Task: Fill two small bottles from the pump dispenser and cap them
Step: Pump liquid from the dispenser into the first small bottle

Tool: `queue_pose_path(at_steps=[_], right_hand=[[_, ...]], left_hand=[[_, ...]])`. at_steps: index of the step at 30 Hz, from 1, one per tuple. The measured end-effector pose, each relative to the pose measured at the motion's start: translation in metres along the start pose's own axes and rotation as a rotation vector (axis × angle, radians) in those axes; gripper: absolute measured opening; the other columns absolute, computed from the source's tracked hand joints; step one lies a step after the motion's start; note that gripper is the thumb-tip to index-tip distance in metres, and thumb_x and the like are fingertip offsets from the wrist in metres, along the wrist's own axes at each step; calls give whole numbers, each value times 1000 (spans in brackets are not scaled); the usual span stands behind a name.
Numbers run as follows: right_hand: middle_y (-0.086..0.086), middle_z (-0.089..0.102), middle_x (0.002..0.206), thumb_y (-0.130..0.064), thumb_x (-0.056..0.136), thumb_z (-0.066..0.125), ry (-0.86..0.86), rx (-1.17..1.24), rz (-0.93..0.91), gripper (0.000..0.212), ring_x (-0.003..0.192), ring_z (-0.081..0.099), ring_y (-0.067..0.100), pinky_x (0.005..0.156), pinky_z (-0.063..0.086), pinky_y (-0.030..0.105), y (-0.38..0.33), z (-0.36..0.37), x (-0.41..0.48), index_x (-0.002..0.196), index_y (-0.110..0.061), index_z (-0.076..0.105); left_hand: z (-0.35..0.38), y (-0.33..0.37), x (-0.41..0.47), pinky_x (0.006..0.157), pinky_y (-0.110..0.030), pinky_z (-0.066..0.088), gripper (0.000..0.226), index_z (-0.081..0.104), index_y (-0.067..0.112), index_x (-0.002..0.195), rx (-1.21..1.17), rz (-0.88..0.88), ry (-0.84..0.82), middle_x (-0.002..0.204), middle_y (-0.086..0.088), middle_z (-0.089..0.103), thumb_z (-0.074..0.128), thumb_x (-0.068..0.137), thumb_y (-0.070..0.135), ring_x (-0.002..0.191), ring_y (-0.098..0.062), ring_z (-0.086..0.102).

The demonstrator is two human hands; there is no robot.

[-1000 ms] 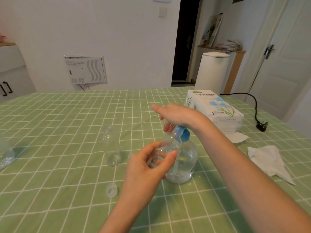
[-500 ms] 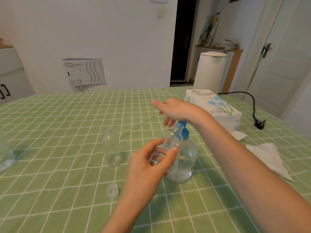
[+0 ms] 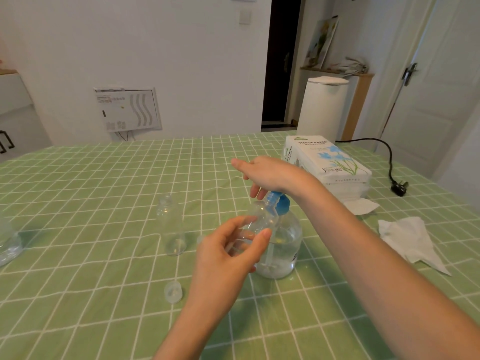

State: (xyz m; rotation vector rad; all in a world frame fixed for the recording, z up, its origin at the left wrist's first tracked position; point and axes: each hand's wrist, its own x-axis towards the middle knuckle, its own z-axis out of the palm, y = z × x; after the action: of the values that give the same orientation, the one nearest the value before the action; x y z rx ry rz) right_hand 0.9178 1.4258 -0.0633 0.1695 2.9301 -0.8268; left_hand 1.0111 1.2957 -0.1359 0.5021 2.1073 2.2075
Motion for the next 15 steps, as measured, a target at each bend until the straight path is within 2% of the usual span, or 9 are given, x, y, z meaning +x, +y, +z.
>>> queue_pose_path(at_steps=[6, 10, 15], right_hand=[[15, 71, 99, -54, 99, 25, 43, -10, -28, 66, 92, 67, 27, 58, 38, 24, -6, -11, -1, 117, 0, 59], [15, 71, 100, -54, 98, 25, 26, 0, -27, 67, 94, 67, 29, 61, 40, 26, -7, -10, -2, 117, 0, 58], [13, 71, 100, -55, 99, 21, 3, 5, -6, 67, 98, 65, 27, 73, 40, 33, -5, -9, -2, 122, -2, 55]], left_hand=[[2, 3, 3, 48, -17, 49, 41, 68, 28, 94, -11, 10, 18, 67, 5, 68, 67, 58, 46, 53, -6, 58], [2, 3, 3, 48, -18, 49, 43, 68, 28, 95, -3, 14, 24, 71, 0, 69, 67, 57, 47, 54, -9, 60], [2, 3, 2, 48, -18, 49, 44, 67, 28, 96, 2, 10, 15, 70, 3, 69, 67, 57, 48, 54, -8, 60]])
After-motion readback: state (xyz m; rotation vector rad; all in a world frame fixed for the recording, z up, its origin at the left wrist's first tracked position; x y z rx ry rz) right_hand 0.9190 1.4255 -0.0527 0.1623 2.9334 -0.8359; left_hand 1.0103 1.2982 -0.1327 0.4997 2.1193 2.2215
